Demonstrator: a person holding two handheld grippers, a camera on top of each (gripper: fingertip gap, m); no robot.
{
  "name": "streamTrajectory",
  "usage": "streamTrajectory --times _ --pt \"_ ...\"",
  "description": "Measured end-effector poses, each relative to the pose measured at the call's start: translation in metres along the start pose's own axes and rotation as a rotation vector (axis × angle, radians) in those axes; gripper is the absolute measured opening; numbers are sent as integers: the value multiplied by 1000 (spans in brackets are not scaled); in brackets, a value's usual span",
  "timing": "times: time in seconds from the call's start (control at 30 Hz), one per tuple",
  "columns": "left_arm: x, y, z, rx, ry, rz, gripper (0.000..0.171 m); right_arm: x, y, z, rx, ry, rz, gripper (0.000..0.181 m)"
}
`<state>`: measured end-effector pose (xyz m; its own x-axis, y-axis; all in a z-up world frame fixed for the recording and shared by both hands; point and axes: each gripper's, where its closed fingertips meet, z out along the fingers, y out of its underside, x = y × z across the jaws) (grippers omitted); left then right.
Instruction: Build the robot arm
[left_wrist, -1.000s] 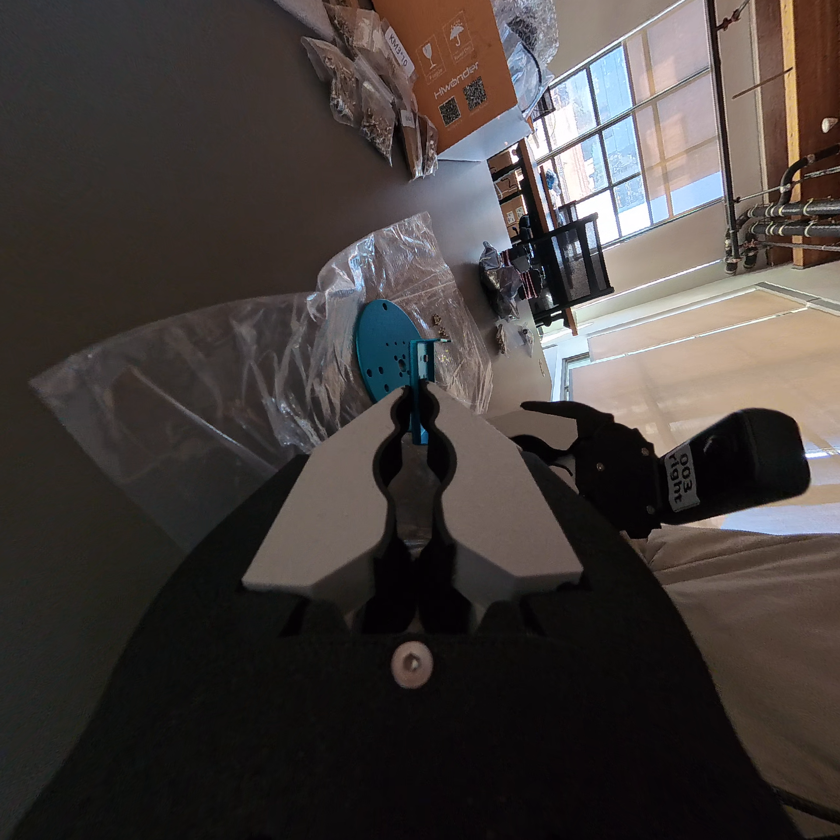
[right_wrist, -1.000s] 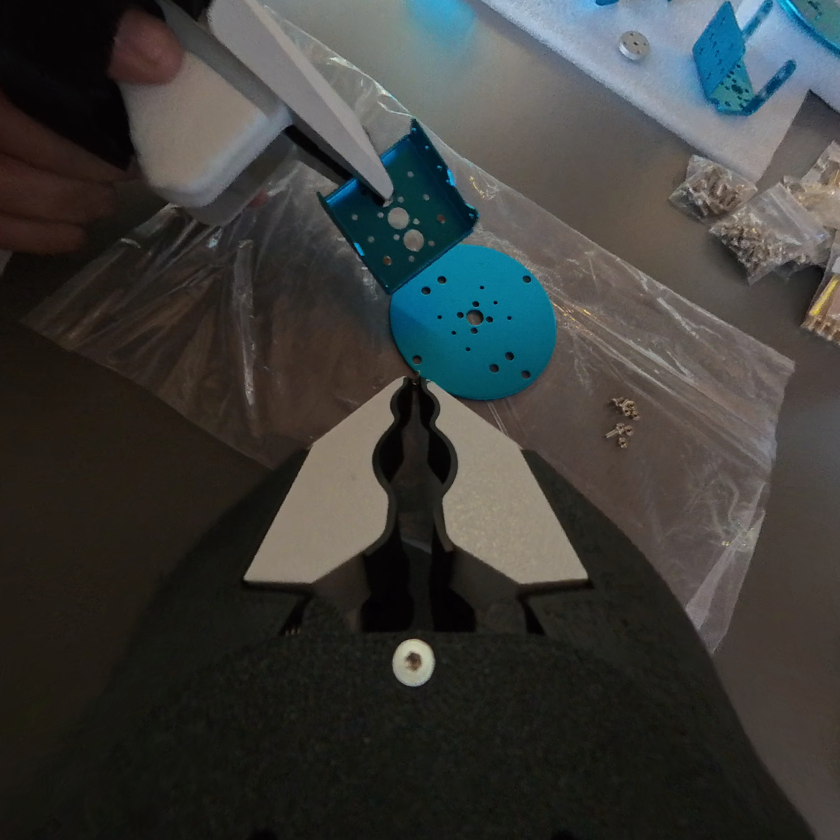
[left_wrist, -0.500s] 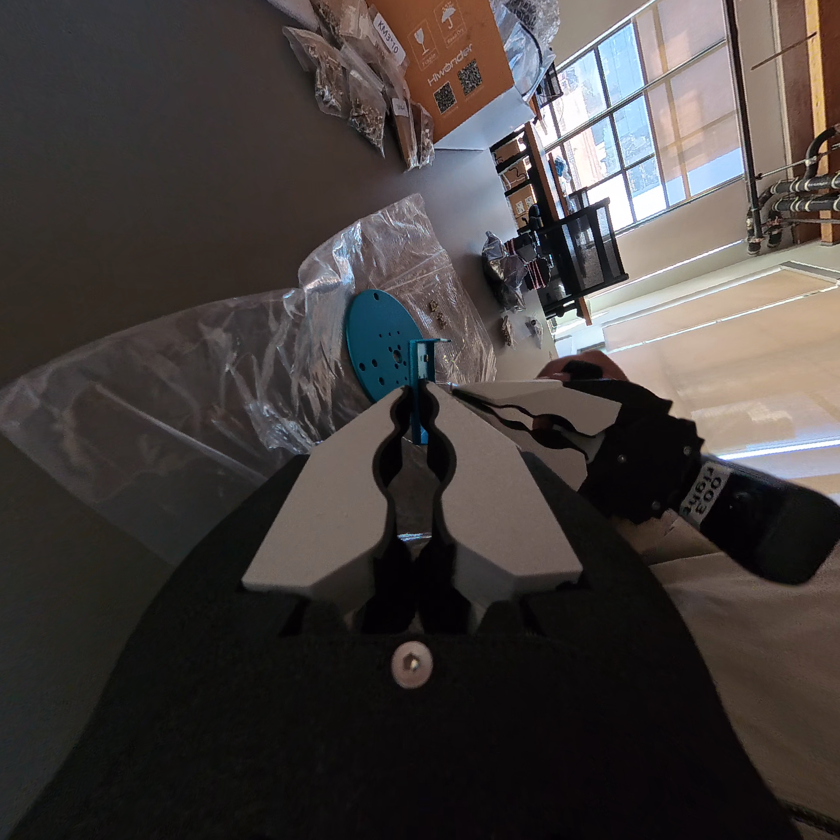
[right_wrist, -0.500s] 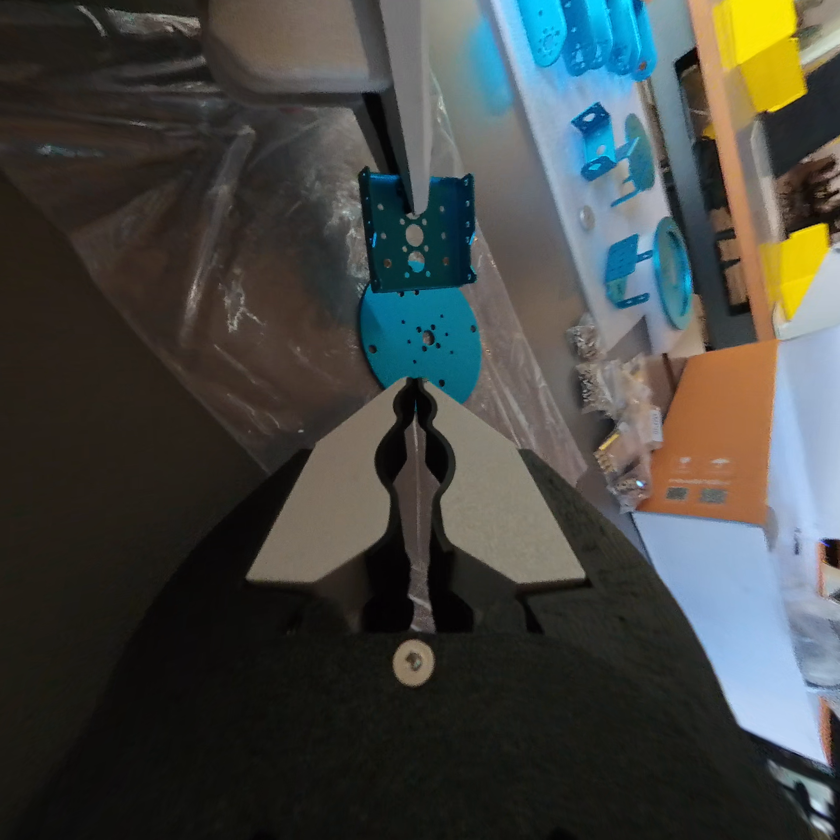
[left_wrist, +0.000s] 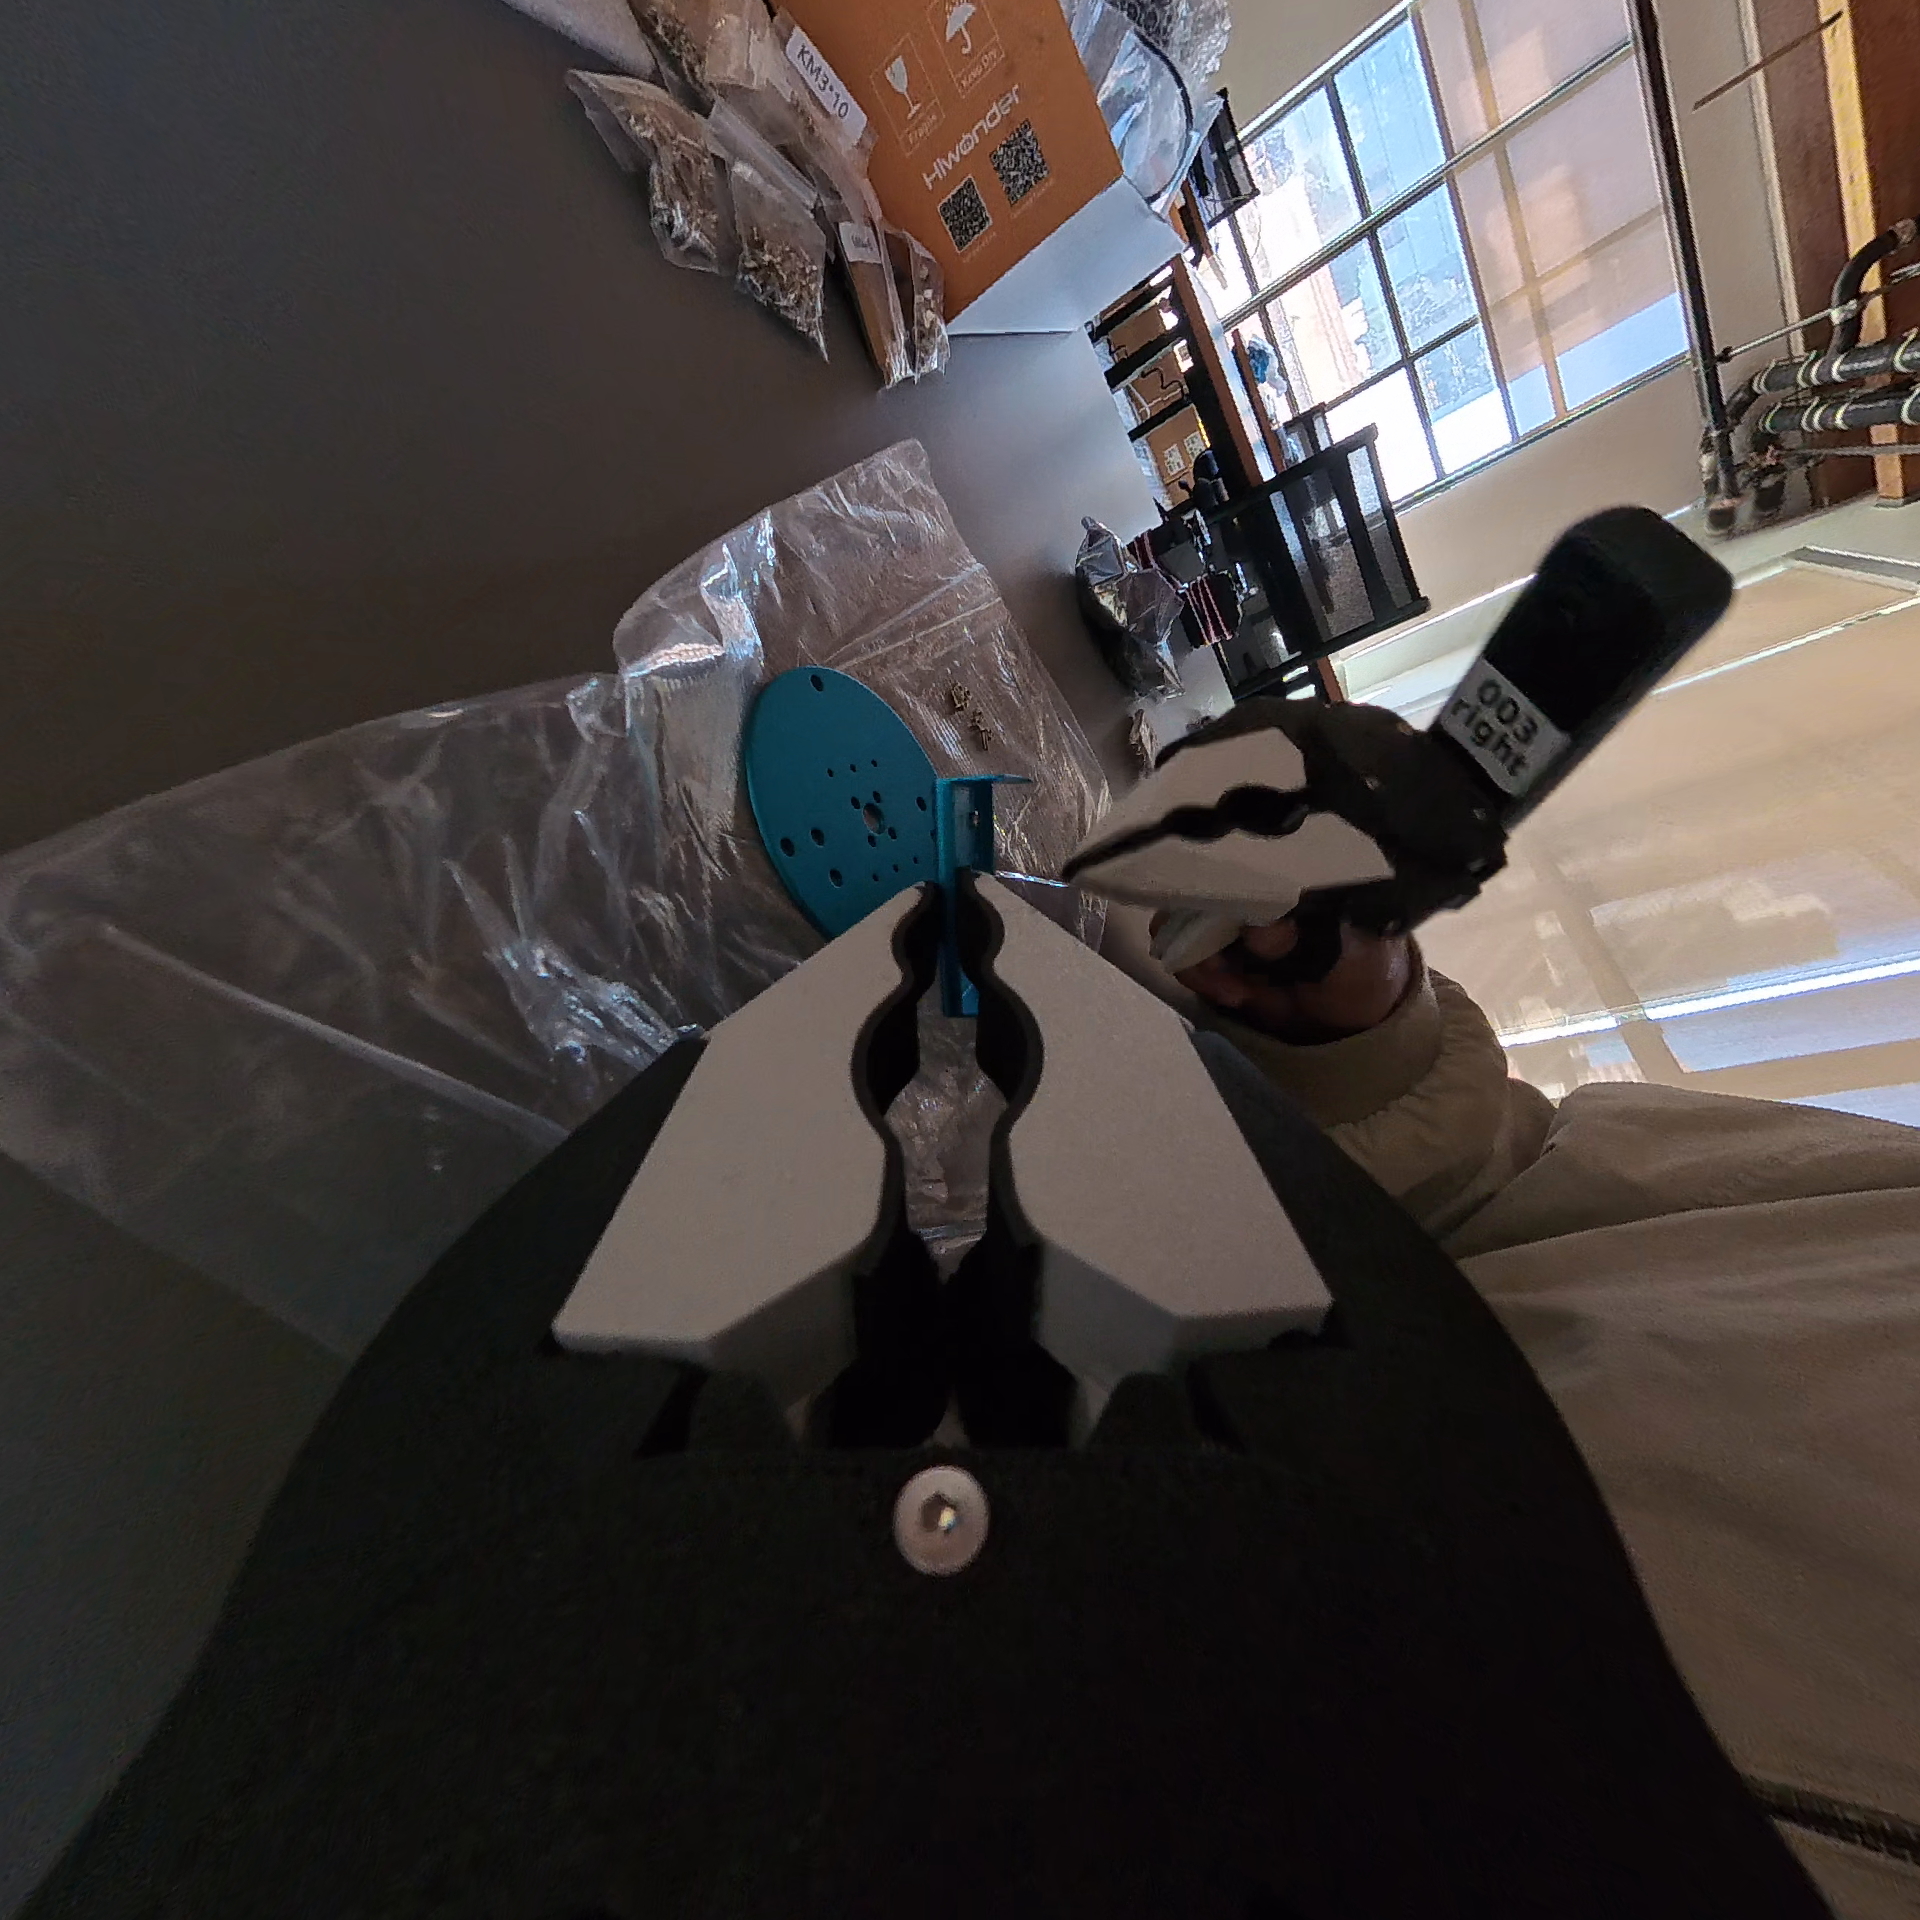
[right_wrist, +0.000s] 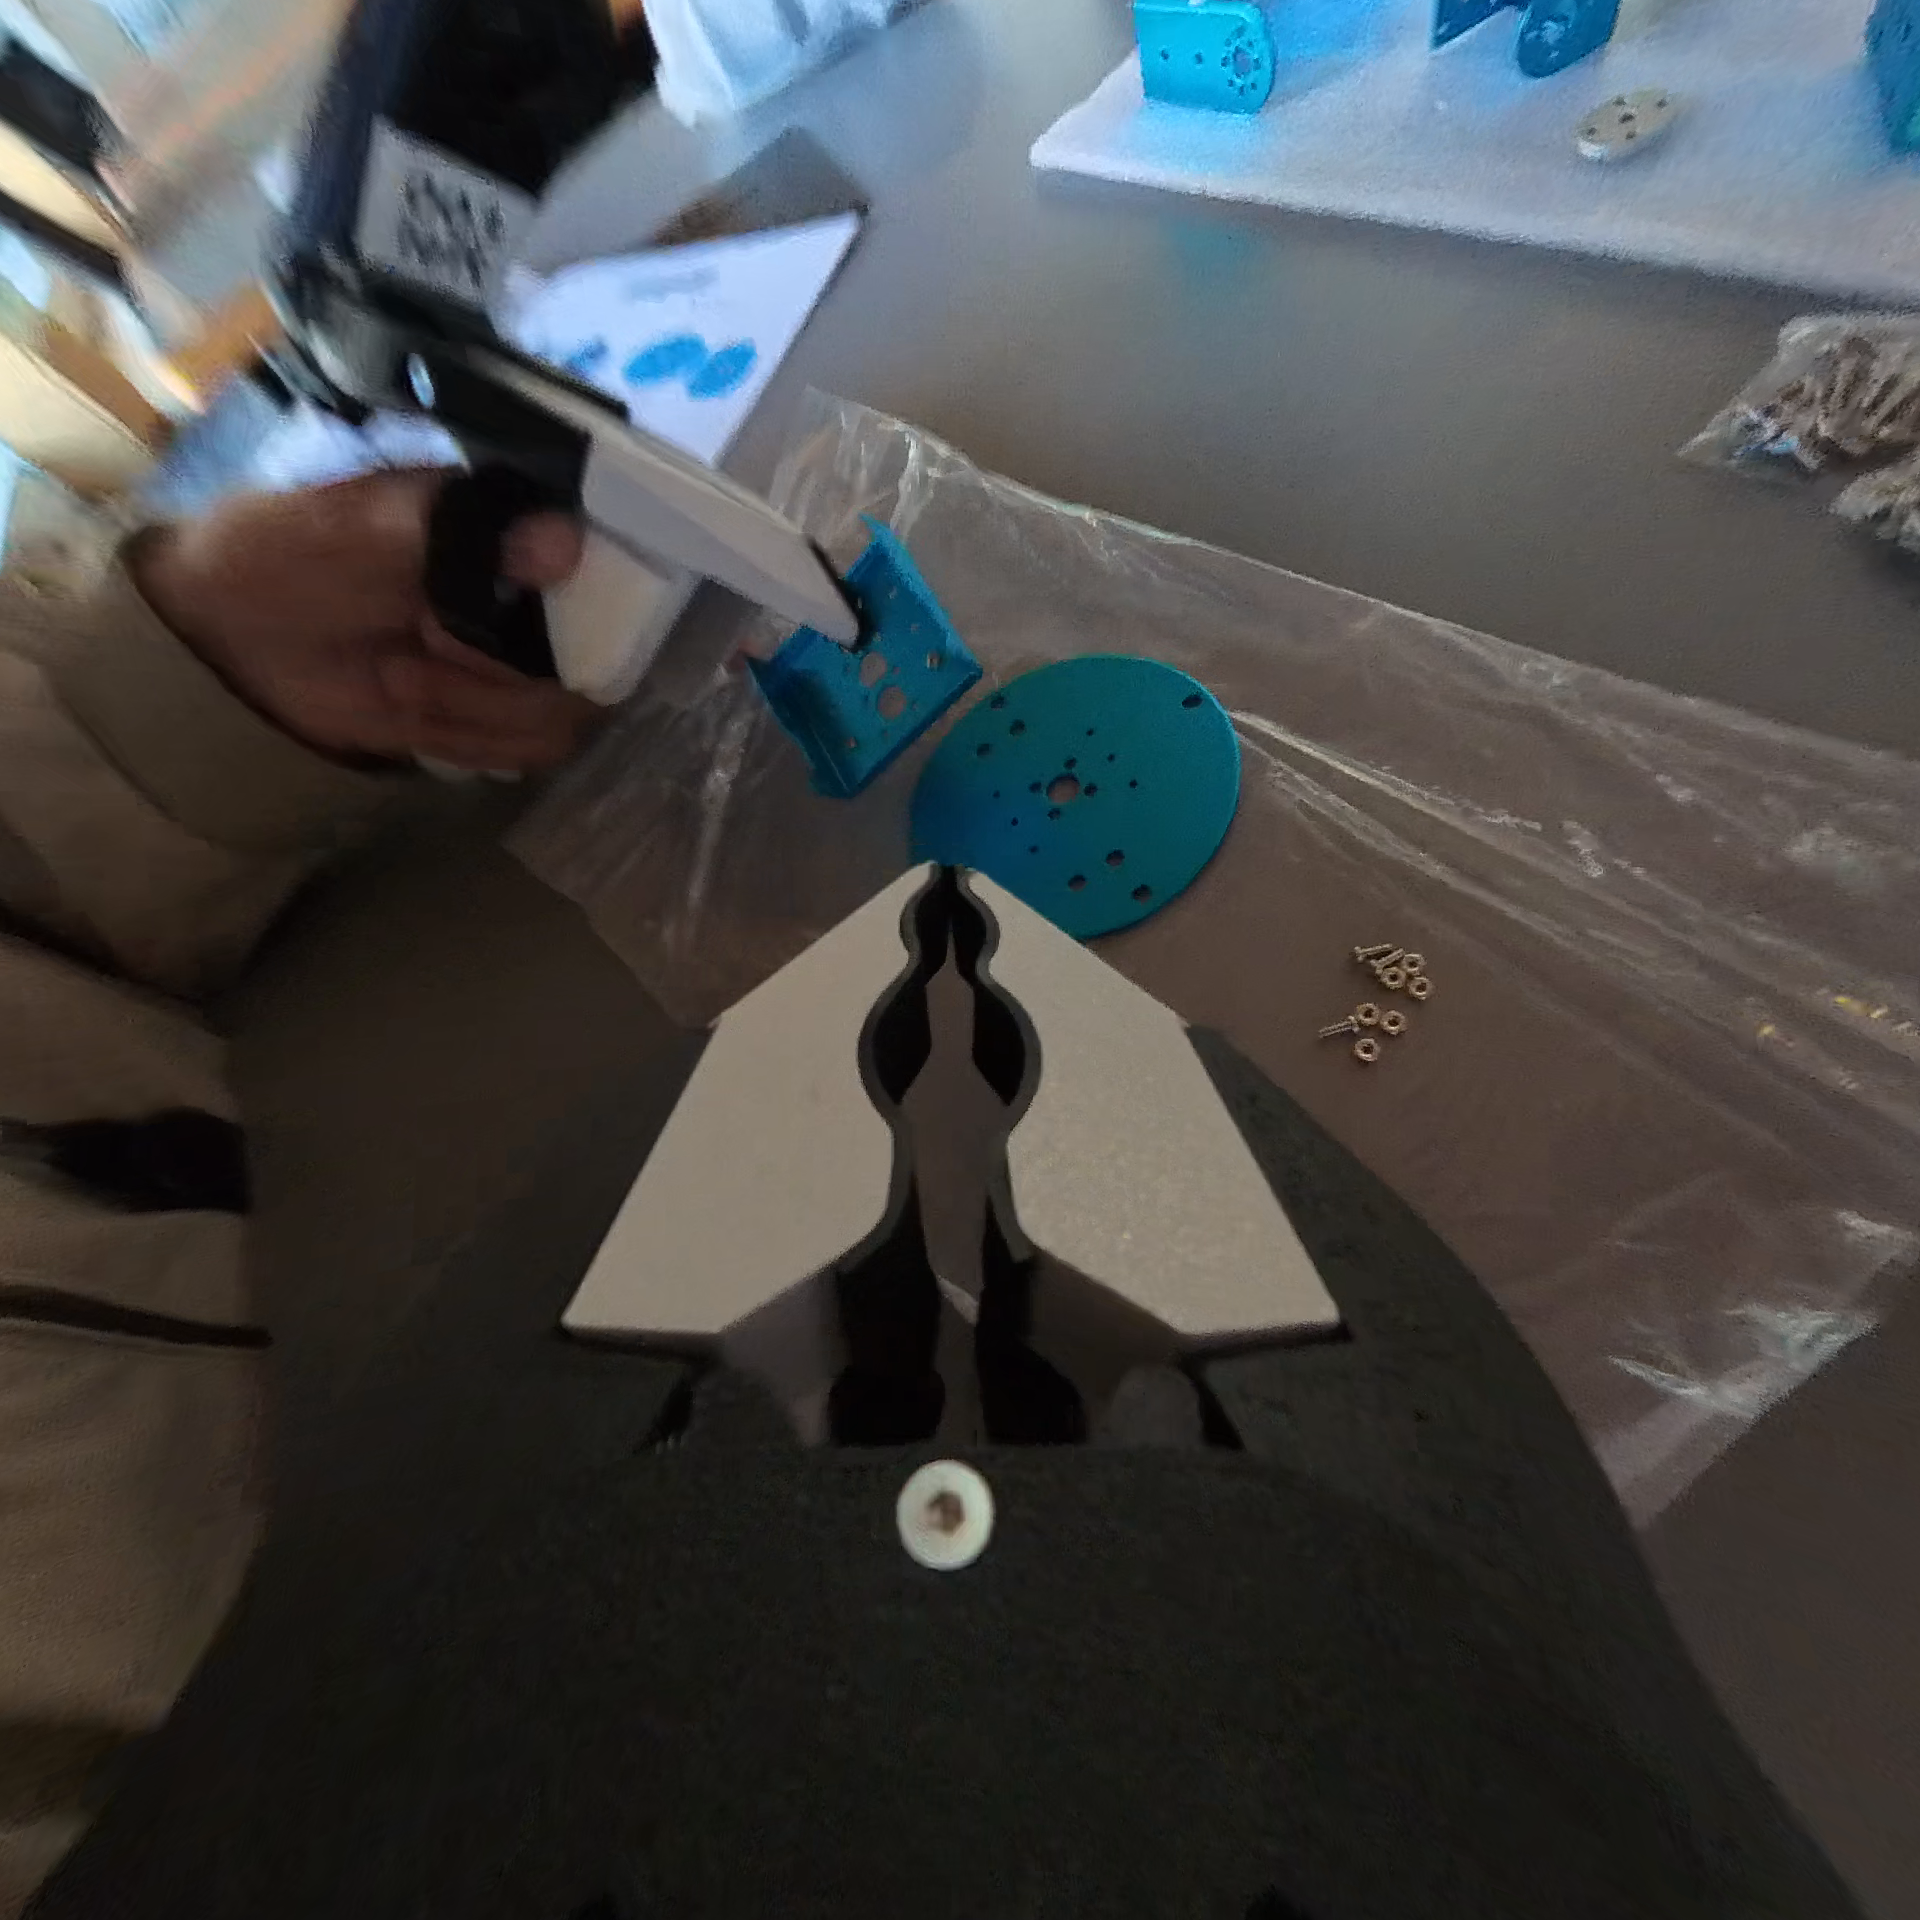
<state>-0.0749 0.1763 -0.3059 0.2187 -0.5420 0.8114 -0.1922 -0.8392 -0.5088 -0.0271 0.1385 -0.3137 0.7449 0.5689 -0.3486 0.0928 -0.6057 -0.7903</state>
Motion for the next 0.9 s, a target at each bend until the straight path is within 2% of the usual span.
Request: streamTrajectory --times 0.03,0.1,0.2,0.33,0.4,0.53,0.6,0.73,0.9 --pt "0 0 0 1 0 1 1 -3 6 2 -49 20 -87 0" --pt "0 0 0 -1 -1 1 1 0 18 7 -149 115 -247 13" --pt "0 0 0 -3 2 -2 2 -1 19 8 -189 189 -472 11" --pt "2 4 3 -23 14 4 1 1 23 3 -355 136 -792 19" --pt "2 5 4 -30 11 15 1 6 16 1 -405 131 -961 13" --pt "-3 4 3 -26 -15 26 1 2 9 8 -404 7 -1204 0" --pt "-6 3 2 -25 -32 25 1 4 9 9 -432 -45 -1263 0" --pt "-8 2 1 -19 -31 13 1 2 19 7 -567 -190 -1249 13" --pt "-9 2 1 -18 -42 22 1 1 18 12 -635 -266 -1360 9"
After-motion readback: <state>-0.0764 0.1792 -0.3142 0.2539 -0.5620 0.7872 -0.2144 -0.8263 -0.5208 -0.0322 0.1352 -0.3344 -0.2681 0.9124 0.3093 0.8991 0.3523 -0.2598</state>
